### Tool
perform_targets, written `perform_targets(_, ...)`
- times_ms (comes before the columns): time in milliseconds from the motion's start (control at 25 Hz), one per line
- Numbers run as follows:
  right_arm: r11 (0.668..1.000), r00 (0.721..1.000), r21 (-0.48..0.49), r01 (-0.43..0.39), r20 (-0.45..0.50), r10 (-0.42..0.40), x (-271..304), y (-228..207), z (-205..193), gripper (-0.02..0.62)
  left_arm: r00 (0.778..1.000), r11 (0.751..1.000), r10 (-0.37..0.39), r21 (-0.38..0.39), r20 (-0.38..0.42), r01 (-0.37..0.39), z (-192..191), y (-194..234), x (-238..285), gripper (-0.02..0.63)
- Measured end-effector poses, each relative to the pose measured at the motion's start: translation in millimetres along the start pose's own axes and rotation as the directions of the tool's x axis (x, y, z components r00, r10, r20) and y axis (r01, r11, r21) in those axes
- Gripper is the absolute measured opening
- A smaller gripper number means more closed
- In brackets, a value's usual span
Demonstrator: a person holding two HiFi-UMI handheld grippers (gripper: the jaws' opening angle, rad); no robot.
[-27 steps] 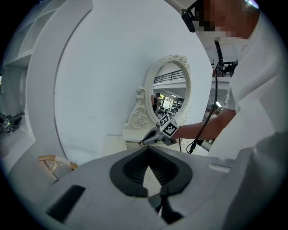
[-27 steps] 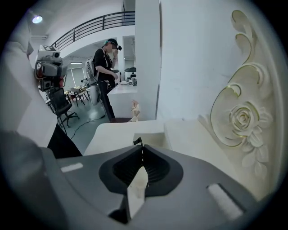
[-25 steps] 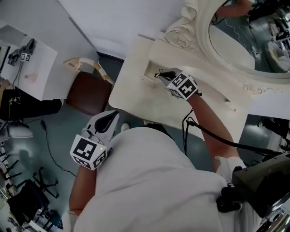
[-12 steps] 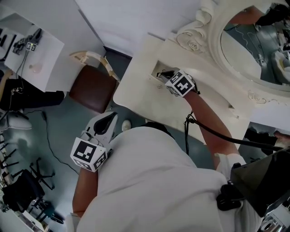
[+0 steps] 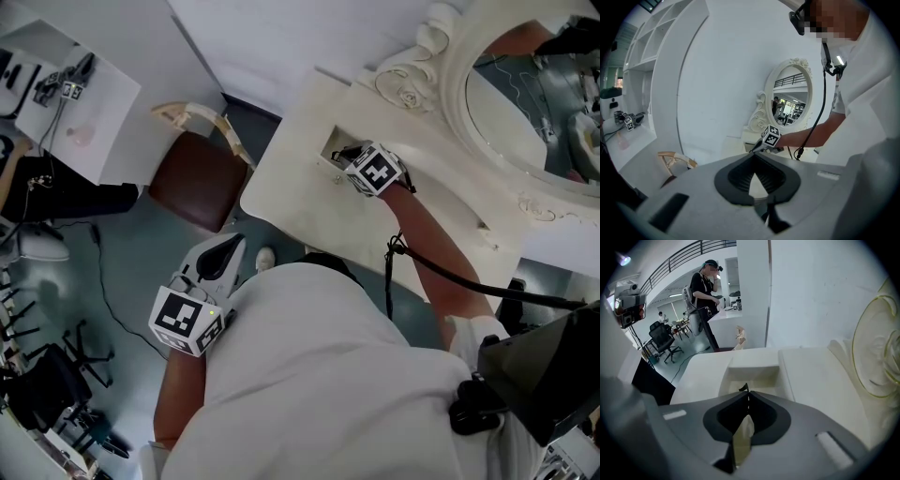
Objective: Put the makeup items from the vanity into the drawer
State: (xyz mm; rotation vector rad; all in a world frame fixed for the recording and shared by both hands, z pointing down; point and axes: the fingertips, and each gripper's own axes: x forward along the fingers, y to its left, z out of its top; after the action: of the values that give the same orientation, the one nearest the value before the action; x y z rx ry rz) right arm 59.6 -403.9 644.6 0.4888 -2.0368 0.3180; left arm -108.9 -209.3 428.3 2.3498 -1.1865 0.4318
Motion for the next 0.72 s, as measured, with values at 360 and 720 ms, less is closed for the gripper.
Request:
perform_targets(360, 1.000, 0.999, 0.003, -0.009, -0.049, 0.009, 4.1, 2.7, -2.7, 0.025, 1.000, 1.000, -0.014, 0.002, -0.003, 0.014, -0.1, 2.7, -0.6, 0.002)
perform_targets(720, 0.999, 1.000, 0.027, 0.018, -0.020, -0.018, -4.7, -0.8, 2.6, 0.077, 0.999, 0.999, -0.048, 0.001, -0.003, 0.048, -1.2, 7.9, -2.4, 0.002)
